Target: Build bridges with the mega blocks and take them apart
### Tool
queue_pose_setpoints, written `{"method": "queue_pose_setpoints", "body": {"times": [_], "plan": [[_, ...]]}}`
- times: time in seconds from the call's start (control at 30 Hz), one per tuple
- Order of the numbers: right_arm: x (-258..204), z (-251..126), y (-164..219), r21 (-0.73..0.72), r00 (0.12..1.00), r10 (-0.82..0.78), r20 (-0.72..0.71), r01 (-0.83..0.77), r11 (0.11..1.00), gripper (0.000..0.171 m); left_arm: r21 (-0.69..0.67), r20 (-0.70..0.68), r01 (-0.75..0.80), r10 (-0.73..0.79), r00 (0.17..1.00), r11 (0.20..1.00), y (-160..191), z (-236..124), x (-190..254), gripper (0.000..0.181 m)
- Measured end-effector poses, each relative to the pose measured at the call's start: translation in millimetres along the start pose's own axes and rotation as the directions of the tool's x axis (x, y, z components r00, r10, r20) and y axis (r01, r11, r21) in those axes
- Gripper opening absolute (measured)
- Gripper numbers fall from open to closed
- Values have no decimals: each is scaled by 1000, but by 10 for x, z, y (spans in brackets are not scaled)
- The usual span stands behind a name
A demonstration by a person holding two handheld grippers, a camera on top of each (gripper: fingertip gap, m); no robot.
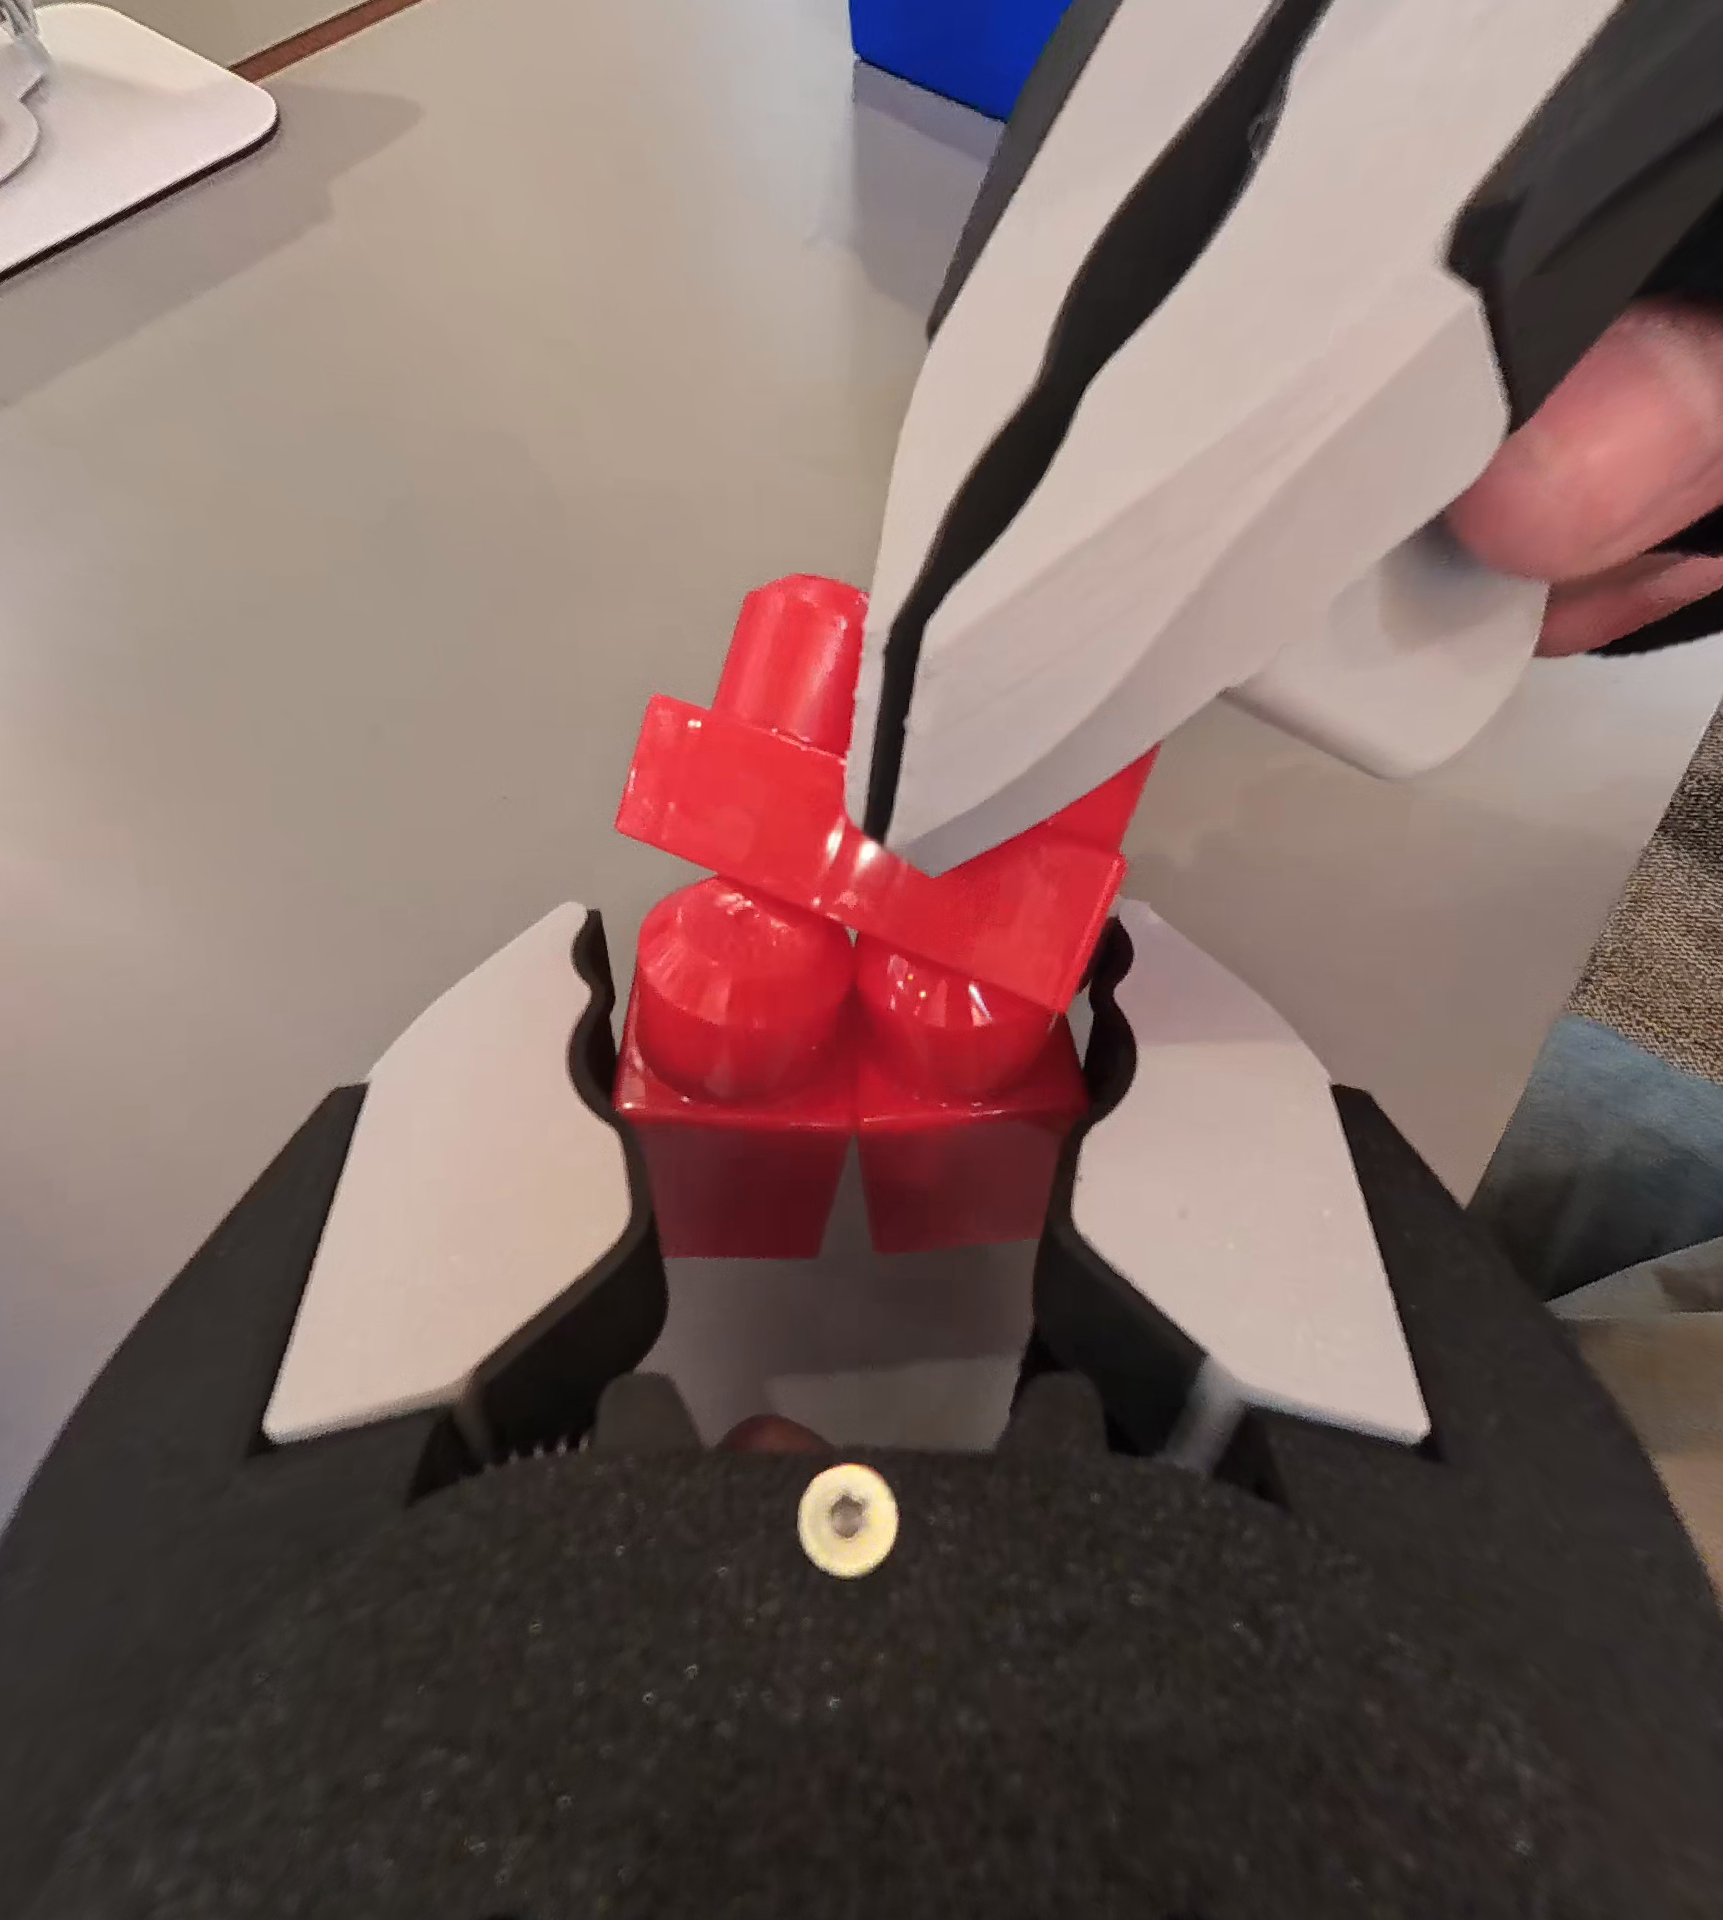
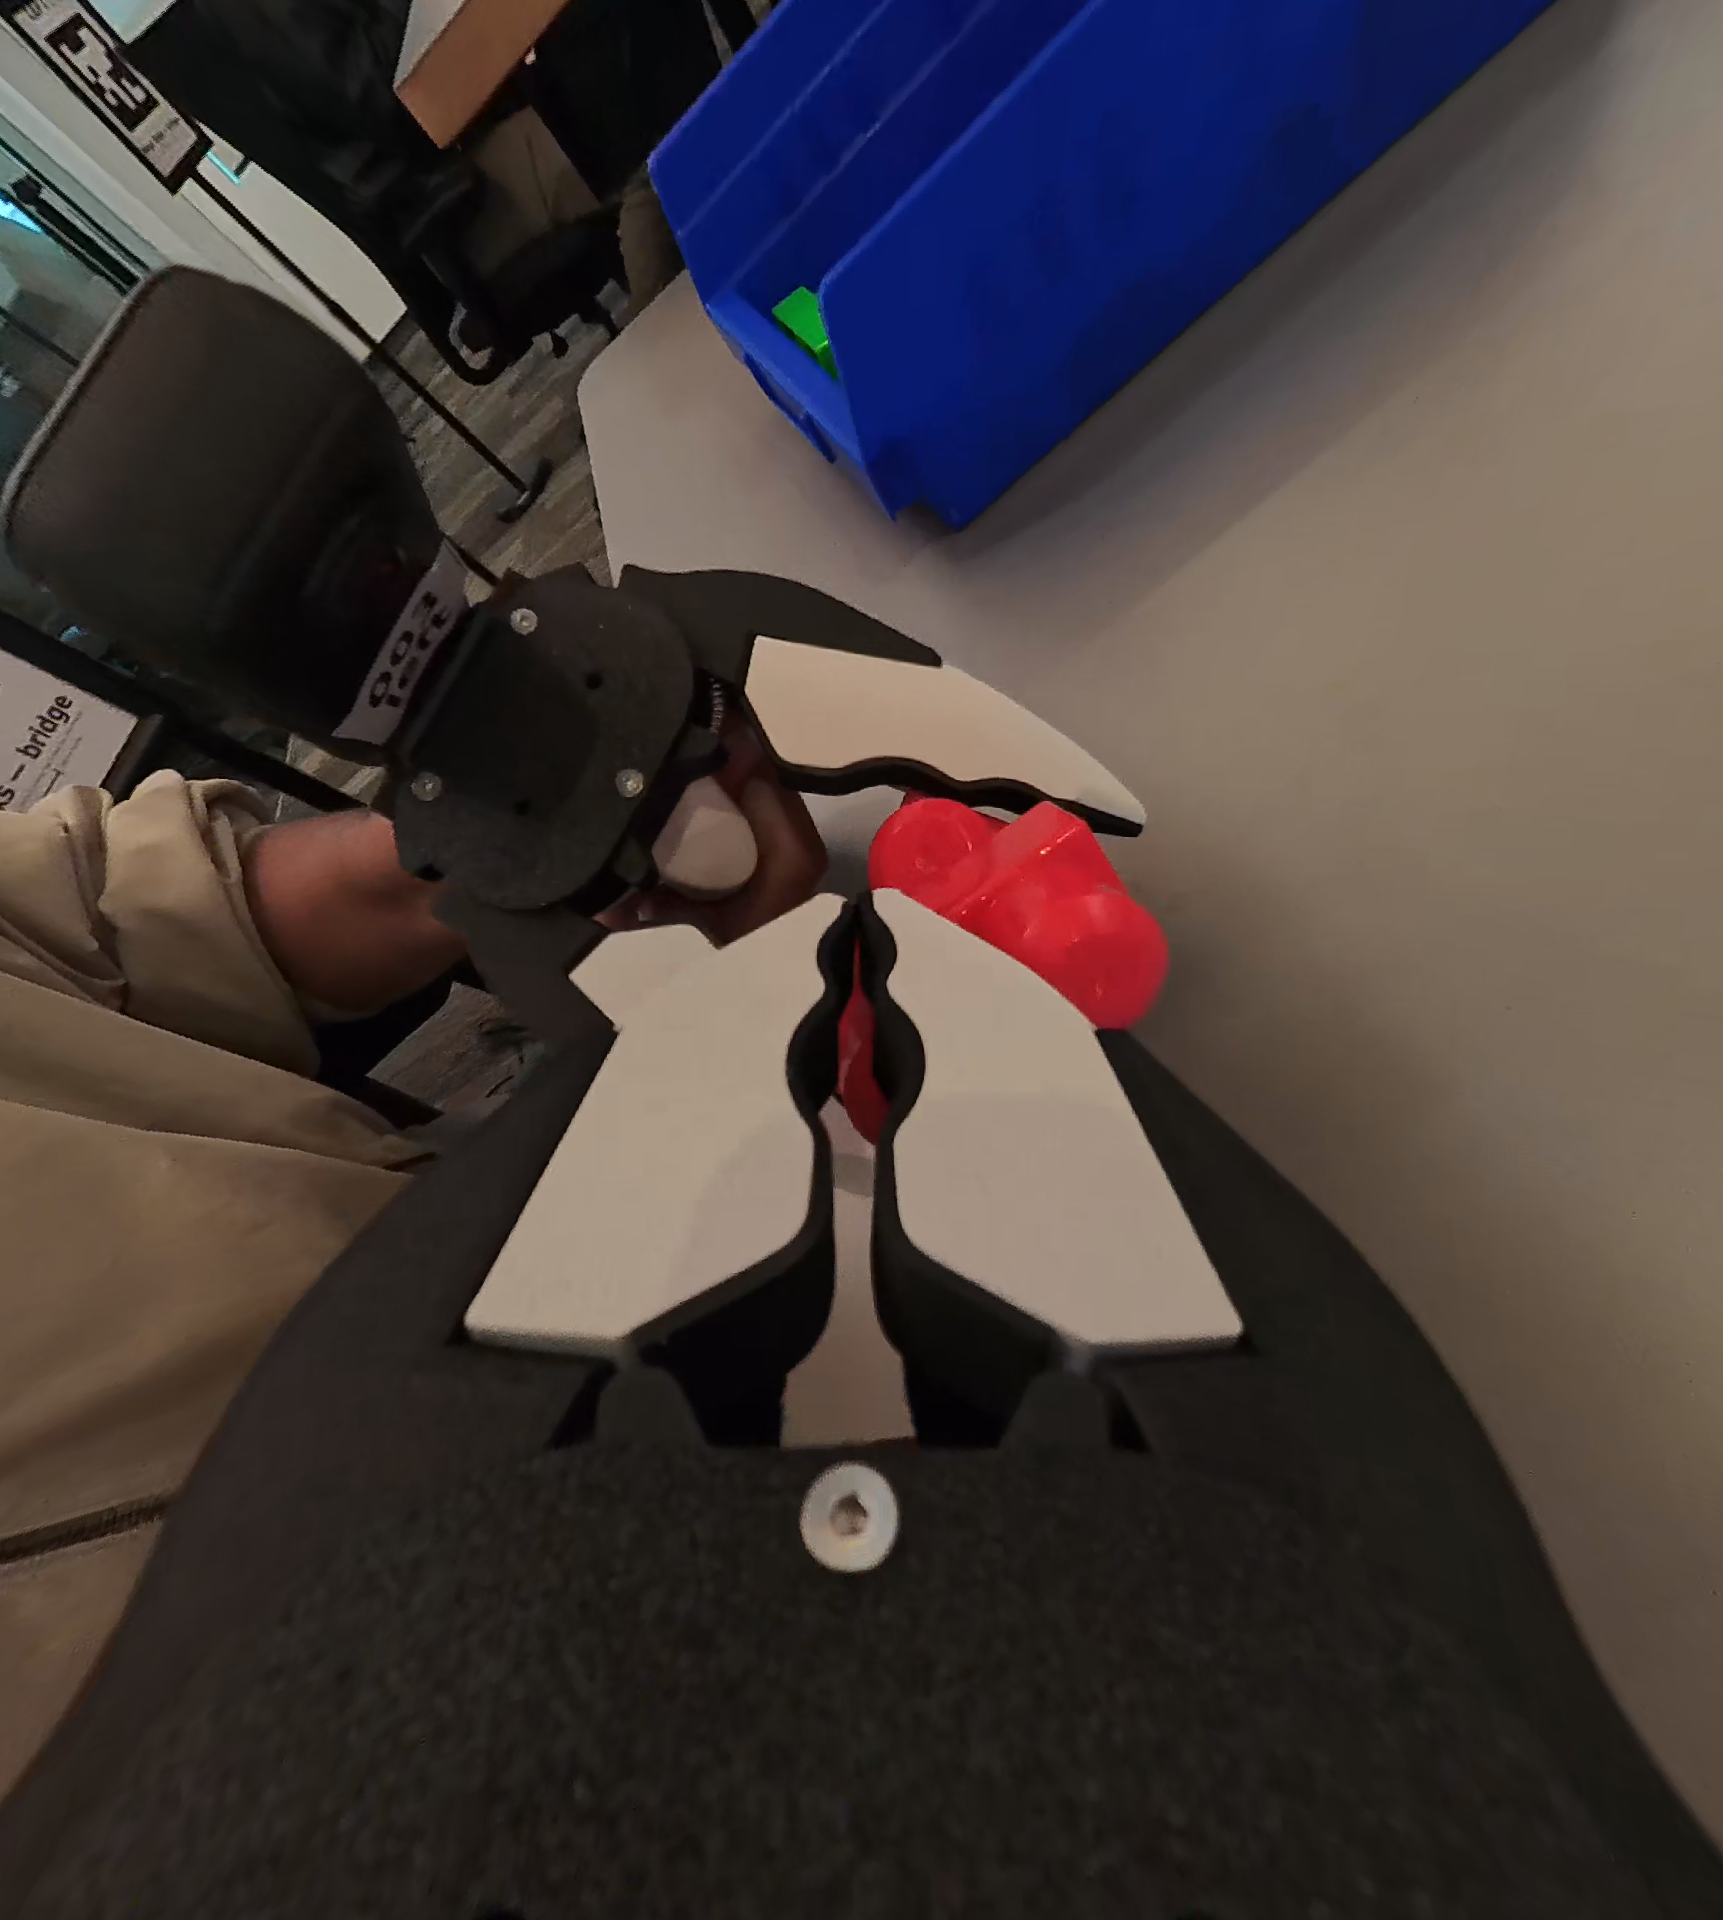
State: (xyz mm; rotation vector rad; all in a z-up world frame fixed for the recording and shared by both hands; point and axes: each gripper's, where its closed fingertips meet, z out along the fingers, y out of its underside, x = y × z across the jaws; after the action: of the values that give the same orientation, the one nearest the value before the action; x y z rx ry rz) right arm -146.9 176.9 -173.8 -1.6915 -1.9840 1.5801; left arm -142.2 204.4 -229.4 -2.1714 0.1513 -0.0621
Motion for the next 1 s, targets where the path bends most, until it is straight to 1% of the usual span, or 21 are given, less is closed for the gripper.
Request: {"method": "queue_pose_setpoints", "body": {"times": [0.13,0.23,0.4,0.53,0.6,0.7,0.87,0.93,1.0], "plan": [[20,60,69,-63,1000,-6,29,8,998,0,-57,2,26,-26,1000,998,100,46,-33,88],[39,84,89,-106,999,-31,26,34,994,0,-61,-6,33,-34,999,998,138,66,-33,88],[-57,41,-44,-122,994,-101,32,104,987,0,10,-19,17,-17,1000,1000,3,12,-1,88],[-84,12,-78,-110,995,-69,73,77,991,0,54,-50,45,-42,998,998,-49,-6,21,88],[-140,-17,-125,-95,992,-68,108,78,992,0,76,-95,83,-76,993,994,-91,-32,58,88],[-302,-67,-251,-83,980,-117,159,132,988,0,152,-188,155,-125,974,976,-223,-122,106,88],[-585,-92,-504,-54,952,-198,233,216,975,0,291,-317,224,-127,940,930,-494,-387,164,88],[-618,-65,-556,-56,949,-205,240,224,973,0,298,-290,202,-113,950,933,-513,-410,140,88],[-626,-19,-551,-62,947,-205,247,226,972,0,277,-258,161,-88,962,947,-483,-400,125,88]]}}
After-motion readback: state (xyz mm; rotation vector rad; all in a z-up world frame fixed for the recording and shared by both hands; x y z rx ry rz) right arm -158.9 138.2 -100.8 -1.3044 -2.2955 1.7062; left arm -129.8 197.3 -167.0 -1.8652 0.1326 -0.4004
